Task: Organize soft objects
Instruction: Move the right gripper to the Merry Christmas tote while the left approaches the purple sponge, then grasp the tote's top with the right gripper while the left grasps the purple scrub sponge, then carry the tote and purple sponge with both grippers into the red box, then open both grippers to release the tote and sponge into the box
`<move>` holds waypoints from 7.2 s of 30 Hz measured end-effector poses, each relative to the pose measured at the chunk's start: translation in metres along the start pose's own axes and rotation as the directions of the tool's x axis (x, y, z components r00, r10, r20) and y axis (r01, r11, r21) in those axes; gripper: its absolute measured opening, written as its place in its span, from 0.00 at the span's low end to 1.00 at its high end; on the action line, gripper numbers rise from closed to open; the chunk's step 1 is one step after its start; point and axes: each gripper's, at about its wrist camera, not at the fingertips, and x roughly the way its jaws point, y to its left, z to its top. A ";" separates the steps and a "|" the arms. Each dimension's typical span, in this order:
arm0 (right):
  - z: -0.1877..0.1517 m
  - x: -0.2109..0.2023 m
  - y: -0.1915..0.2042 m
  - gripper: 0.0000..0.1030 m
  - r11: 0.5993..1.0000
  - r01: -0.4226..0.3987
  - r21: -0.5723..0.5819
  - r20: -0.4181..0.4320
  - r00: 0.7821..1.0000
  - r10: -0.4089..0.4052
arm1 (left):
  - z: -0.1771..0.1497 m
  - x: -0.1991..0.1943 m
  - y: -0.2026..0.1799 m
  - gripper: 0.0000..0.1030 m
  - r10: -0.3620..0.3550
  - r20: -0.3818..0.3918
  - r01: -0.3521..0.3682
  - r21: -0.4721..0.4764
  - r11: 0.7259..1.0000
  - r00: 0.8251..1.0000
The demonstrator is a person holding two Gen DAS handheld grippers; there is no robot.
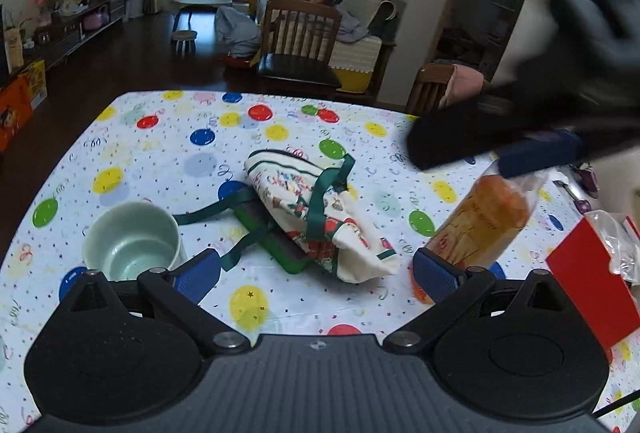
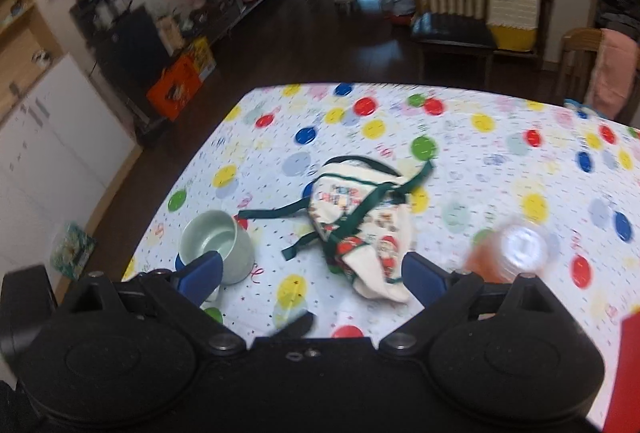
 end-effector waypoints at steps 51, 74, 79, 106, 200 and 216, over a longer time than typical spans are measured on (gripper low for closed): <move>0.078 0.116 -0.032 0.02 0.963 0.252 -0.096 -0.054 0.965 -0.258 | 0.008 0.100 0.001 0.97 0.056 -0.078 -0.062 -0.078 0.995 0.995; 0.083 0.040 -0.091 0.02 0.944 0.325 0.050 0.056 0.943 -0.328 | 0.051 0.194 0.005 0.80 0.197 -0.289 -0.260 -0.196 0.946 0.937; 0.078 0.026 -0.103 0.02 0.937 0.338 0.083 0.074 0.936 -0.344 | 0.050 0.192 0.004 0.76 0.211 -0.270 -0.266 -0.187 0.946 0.939; -0.007 -0.165 -0.193 0.02 0.933 0.319 0.169 0.232 0.907 -0.352 | 0.094 0.005 -0.066 0.76 -0.041 -0.104 0.045 0.036 0.998 0.994; -0.202 -0.233 -0.322 0.70 0.874 0.364 0.322 0.144 0.893 -0.426 | 0.007 0.051 -0.416 0.81 -0.421 -0.352 0.524 0.289 0.801 0.836; -0.230 -0.258 -0.289 0.77 0.844 0.352 0.404 0.212 0.862 -0.461 | -0.002 0.018 -0.411 0.95 -0.446 -0.280 0.526 0.414 0.743 0.850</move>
